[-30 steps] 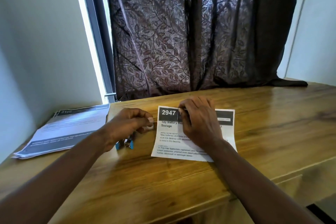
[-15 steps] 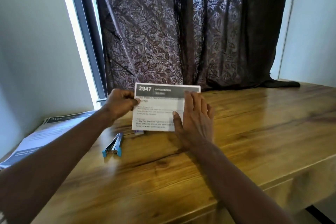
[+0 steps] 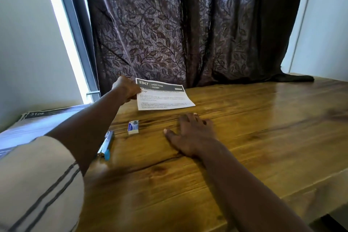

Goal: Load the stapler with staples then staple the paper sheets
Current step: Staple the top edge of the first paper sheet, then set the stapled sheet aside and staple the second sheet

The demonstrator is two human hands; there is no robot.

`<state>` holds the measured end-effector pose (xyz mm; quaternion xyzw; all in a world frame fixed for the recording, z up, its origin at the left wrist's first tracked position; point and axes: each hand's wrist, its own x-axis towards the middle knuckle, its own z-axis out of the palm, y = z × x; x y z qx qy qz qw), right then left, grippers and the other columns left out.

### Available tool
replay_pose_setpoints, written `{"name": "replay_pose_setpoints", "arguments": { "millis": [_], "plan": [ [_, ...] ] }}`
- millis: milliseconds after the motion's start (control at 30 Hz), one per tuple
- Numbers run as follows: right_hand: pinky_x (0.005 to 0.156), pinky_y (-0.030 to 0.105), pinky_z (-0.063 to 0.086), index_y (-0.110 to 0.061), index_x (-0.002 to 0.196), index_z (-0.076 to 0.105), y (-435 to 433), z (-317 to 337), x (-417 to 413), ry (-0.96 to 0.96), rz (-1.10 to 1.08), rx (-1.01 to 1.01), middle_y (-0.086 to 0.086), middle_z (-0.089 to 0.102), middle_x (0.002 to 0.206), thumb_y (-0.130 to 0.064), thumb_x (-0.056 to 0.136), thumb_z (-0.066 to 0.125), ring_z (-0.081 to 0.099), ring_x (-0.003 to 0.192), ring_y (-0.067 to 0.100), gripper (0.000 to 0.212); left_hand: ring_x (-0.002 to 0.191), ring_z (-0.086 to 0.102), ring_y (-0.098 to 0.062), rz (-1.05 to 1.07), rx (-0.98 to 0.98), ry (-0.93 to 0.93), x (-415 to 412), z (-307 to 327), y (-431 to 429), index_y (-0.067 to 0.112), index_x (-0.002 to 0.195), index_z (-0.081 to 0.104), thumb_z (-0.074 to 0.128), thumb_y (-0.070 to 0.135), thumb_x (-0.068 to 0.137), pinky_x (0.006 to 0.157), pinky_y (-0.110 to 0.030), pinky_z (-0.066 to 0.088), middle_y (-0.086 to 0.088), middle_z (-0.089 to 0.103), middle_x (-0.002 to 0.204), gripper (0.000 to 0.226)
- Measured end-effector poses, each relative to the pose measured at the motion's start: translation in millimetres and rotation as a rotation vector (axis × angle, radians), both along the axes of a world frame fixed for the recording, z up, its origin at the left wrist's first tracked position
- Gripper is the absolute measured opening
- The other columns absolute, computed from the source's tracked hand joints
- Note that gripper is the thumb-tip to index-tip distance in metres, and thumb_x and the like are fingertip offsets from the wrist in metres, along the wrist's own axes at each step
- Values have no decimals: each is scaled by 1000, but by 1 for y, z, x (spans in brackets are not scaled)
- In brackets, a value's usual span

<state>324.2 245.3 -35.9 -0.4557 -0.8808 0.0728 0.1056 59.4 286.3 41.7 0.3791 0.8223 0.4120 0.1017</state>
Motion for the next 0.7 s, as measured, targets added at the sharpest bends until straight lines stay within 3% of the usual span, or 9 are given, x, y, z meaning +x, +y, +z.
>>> {"name": "replay_pose_setpoints", "arguments": {
  "millis": [100,167,300,433,600,700],
  "plan": [
    [122,54,10,-21,156,27,-1,1,1,-7,-2,-6,7,16,168,-74,94,26,8,156,27,82,42,63,-17,44,-102,188,3,-11,8,6,79,77,73,18,73,37,-19,44,-7,74,66,13],
    [123,54,9,-21,156,26,-3,3,1,-11,-7,-13,7,15,168,-74,94,27,8,156,27,82,51,66,-17,25,-138,229,5,-22,11,7,82,77,78,18,71,44,-20,46,-7,72,67,16],
    [123,54,7,-22,158,23,-4,3,0,-7,-11,-21,6,15,169,-74,94,28,8,156,26,83,85,60,-23,19,-222,310,5,-42,17,9,103,75,84,26,76,66,-29,46,-9,72,97,33],
    [123,53,7,-22,157,26,-2,4,2,9,1,-27,4,16,168,-75,93,29,9,156,25,83,99,66,-29,-12,-220,352,3,-40,14,8,99,75,77,40,82,72,-31,45,-11,73,102,37],
    [124,53,7,-23,158,23,-1,5,4,20,9,-45,3,12,170,-77,92,28,8,156,22,85,94,67,-28,-203,-113,452,2,-29,-35,21,90,74,65,60,81,74,-33,48,-3,72,93,41],
    [124,52,7,-23,159,22,-5,7,4,7,5,-50,3,11,170,-76,93,28,9,156,21,85,101,66,-22,-332,12,521,3,-27,-97,23,112,71,65,58,87,83,-37,52,0,69,105,43]
  ]
}}
